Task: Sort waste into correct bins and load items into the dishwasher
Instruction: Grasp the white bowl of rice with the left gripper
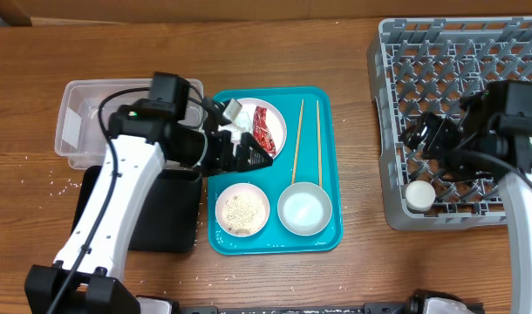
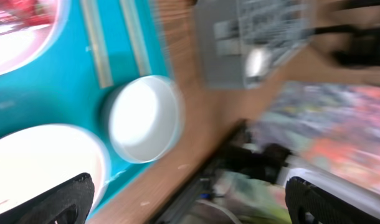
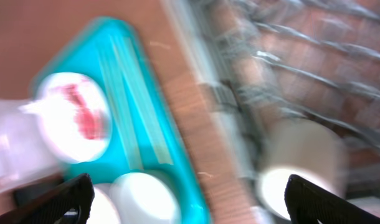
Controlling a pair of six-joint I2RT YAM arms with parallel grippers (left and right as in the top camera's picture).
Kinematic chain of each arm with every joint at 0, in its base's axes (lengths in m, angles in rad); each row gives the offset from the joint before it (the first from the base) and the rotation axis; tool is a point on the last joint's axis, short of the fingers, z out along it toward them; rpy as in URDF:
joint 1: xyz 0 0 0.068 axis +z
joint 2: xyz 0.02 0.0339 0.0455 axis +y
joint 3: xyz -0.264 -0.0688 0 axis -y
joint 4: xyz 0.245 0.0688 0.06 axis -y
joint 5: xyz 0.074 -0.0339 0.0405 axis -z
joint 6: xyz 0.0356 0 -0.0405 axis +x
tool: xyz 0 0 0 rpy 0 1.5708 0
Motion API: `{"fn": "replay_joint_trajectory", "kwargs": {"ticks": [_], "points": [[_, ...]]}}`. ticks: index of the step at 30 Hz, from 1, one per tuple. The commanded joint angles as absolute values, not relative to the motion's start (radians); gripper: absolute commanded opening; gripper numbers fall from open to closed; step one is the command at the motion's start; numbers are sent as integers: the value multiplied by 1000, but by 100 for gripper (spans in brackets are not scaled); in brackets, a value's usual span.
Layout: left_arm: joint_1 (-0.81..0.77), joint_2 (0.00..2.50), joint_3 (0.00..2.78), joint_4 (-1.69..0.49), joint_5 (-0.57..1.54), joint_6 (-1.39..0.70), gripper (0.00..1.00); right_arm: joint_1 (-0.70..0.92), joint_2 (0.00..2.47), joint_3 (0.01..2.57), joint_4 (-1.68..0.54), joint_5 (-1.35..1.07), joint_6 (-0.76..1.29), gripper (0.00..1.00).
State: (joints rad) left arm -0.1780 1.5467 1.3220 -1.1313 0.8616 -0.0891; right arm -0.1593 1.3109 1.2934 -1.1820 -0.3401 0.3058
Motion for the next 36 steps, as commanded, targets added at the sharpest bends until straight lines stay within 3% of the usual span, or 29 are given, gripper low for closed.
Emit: {"fn": "replay_joint_trajectory", "kwargs": {"ticks": [1,8,13,21,26,34,36], "points": [[-313,1533,1337,-1119,472,-211,99,-163,1217,1327,-1124,-590,273,100],[-572,1552,1320,-1077,114,-356,90,-163,1195,1327,-1124,-624,272,100],[-715,1652,1294,-1014,46,-402,73,-163,1195,1327,-1135,-624,272,100],[-701,1700,1292,-1028,-60,-586,64,-163,1195,1327,-1158,-623,272,100],[-672,1736,1269,-1011,-79,-676,47,-163,1195,1327,-1161,-623,272,100],[-649,1890,1259,-991,23,-728,35,-163,1195,1327,-1161,-623,272,100],[-648,1909,1259,-990,23,-740,24,-163,1195,1327,-1161,-623,272,100]]}}
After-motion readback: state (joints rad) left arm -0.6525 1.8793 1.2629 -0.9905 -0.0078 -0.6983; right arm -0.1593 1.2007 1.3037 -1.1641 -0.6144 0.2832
